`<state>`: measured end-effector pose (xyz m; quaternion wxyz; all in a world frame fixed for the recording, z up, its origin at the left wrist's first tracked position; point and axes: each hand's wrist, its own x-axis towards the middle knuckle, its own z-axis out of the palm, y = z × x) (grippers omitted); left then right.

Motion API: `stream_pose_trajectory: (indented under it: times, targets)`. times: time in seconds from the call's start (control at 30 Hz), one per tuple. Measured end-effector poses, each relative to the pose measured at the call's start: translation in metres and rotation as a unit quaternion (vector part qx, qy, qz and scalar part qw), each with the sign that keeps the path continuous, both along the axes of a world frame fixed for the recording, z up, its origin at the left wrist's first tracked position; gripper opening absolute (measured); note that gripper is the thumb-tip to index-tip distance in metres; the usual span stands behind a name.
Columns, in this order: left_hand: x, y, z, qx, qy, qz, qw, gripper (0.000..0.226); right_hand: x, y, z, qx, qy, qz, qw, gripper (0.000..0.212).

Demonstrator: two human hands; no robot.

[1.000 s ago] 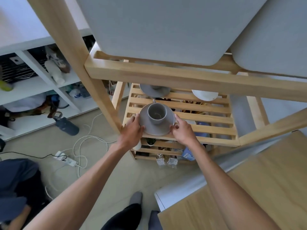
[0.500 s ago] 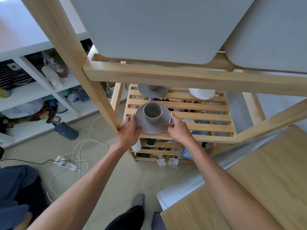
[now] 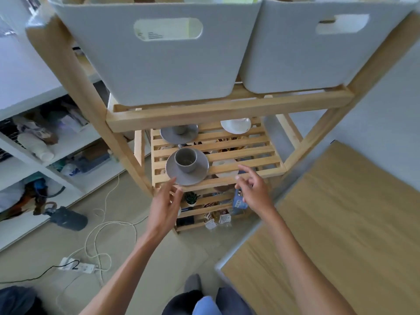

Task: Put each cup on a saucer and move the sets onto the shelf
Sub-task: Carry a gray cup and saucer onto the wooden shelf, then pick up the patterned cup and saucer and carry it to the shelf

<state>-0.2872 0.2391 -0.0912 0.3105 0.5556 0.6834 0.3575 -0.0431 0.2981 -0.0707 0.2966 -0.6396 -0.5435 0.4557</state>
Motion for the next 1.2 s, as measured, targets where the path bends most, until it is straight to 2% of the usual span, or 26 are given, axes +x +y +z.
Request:
stream_pose_trajectory:
  times: [0.33, 0.47, 0.6, 0.8, 1.0, 1.2]
  targets:
    - [0.113, -0.039, 0.025, -0.02, -0.077, -0.182, 0.98, 0.052, 0.085, -0.124, 0.015, -0.003, 0.057, -0.165, 0.985, 0.036]
    - [0.171, -0.054, 0.034, -0.013, -0.076, -0.218, 0.973, 0.05, 0.142, -0.175, 0.014, 0.003, 0.086, -0.232, 0.969, 0.036]
    - [0.241, -0.082, 0.04, -0.017, -0.049, -0.277, 0.96, 0.043, 0.207, -0.243, 0.01, -0.002, 0.075, -0.293, 0.953, 0.036]
    - [0.354, -0.12, 0.032, -0.019, -0.076, -0.325, 0.943, 0.042, 0.302, -0.33, 0.008, -0.01, 0.074, -0.394, 0.916, 0.036]
    - [0.443, -0.147, 0.018, -0.078, -0.107, -0.361, 0.923, 0.044, 0.393, -0.371, 0.0, -0.024, 0.057, -0.489, 0.87, 0.037]
    - [0.509, -0.15, 0.018, -0.073, -0.051, -0.411, 0.907, 0.045, 0.445, -0.364, -0.007, -0.055, 0.046, -0.484, 0.872, 0.05]
